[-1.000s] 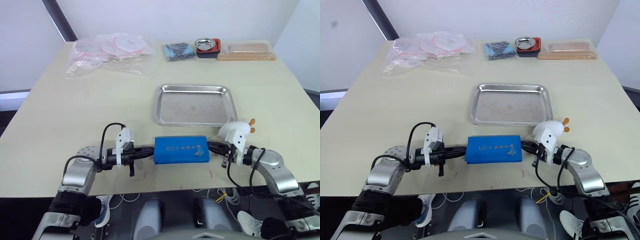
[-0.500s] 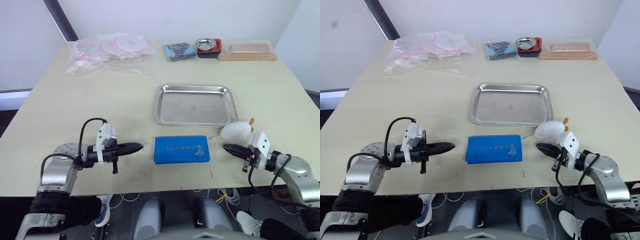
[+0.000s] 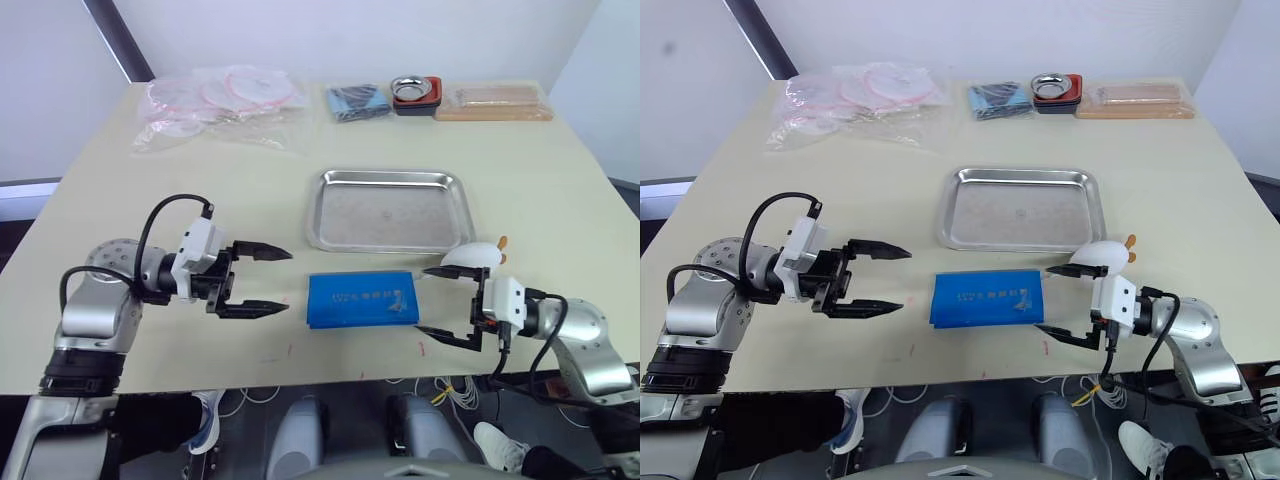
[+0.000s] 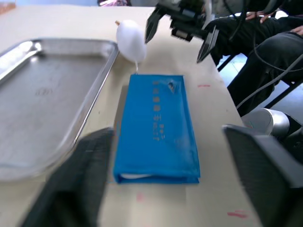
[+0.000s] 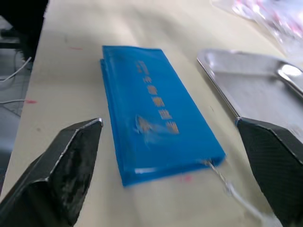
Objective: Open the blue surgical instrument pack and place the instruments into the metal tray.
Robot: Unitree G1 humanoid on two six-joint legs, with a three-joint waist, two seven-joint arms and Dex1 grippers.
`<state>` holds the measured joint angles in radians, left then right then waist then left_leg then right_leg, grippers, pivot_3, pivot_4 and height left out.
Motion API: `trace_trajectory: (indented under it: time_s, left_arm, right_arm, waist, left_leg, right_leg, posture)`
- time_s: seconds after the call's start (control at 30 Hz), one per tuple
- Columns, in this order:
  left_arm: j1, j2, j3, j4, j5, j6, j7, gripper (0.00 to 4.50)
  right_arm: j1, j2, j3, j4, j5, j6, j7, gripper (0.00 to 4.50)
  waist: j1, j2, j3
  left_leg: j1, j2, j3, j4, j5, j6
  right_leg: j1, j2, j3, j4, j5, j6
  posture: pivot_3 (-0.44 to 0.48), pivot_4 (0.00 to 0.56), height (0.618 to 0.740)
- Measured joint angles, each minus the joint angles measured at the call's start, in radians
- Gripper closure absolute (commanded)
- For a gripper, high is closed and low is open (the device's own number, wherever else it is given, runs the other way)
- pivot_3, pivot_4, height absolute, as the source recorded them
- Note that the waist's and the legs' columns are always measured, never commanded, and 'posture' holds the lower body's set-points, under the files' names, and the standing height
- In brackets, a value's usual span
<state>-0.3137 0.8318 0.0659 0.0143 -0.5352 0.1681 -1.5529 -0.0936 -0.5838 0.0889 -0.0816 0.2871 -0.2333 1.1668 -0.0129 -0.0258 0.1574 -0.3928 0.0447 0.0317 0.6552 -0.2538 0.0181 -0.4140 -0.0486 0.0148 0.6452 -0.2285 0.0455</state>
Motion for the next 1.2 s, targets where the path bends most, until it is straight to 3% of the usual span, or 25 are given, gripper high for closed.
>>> trace_trajectory:
  time_s: [0.4,0.47,0.53,0.7,0.8,1.03,1.2]
  left_arm:
    - [0.066,0.022,0.001,-0.093,-0.039,0.0,-0.003,0.06]
    - [0.07,0.028,0.001,-0.1,-0.043,0.001,-0.003,0.0]
    - [0.072,0.031,0.002,-0.107,-0.046,0.001,-0.003,0.0]
    - [0.076,0.042,0.002,-0.112,-0.05,0.001,-0.003,0.0]
    - [0.081,0.043,0.001,-0.113,-0.055,0.001,-0.003,0.0]
    - [0.081,0.041,0.002,-0.112,-0.055,-0.022,-0.003,0.0]
    - [0.083,0.039,0.001,-0.11,-0.054,-0.026,-0.002,0.0]
  right_arm:
    - [-0.176,0.066,0.137,0.335,-0.169,-0.329,0.008,0.0]
    - [-0.189,0.074,0.14,0.367,-0.167,-0.353,0.012,0.56]
    - [-0.203,0.079,0.144,0.397,-0.168,-0.374,0.013,0.81]
    - [-0.226,0.086,0.149,0.459,-0.165,-0.417,0.022,3.31]
    - [-0.227,0.089,0.153,0.476,-0.165,-0.431,0.025,4.41]
    - [-0.228,0.088,0.158,0.47,-0.159,-0.434,0.025,4.41]
    - [-0.184,0.046,0.159,0.313,-0.086,-0.29,0.035,4.41]
  waist:
    - [0.002,0.0,0.001]
    - [0.001,0.0,0.0]
    - [0.001,0.0,0.0]
    - [0.0,0.0,0.0]
    - [0.0,0.0,0.0]
    - [0.0,0.0,0.0]
    - [0.001,0.001,0.001]
  left_leg:
    - [0.0,0.0,0.0,0.001,0.0,0.0]
    - [0.0,0.0,0.001,0.001,0.0,0.0]
    - [0.0,0.0,0.001,0.001,0.0,0.0]
    - [0.001,0.0,0.001,0.001,0.0,0.0]
    - [0.001,0.0,0.001,0.001,0.0,0.0]
    - [0.001,0.0,0.001,0.002,0.0,0.0]
    - [0.001,0.0,0.001,0.002,0.0,0.0]
  right_leg:
    - [0.0,0.0,0.0,0.0,0.0,0.0]
    - [0.0,0.0,0.001,0.0,0.0,0.0]
    - [0.0,0.0,0.001,0.001,0.0,0.0]
    - [0.0,0.0,0.001,0.002,0.0,0.0]
    - [0.0,0.0,0.001,0.002,0.0,0.0]
    - [0.0,0.0,0.002,0.002,0.0,0.0]
    - [0.0,0.0,0.001,0.003,0.0,-0.001]
  posture:
    - [0.0,0.15,0.74]
    - [0.0,0.15,0.74]
    - [0.0,0.15,0.74]
    - [0.0,0.15,0.74]
    - [0.0,0.15,0.74]
    - [0.0,0.15,0.74]
    - [0.0,0.15,0.74]
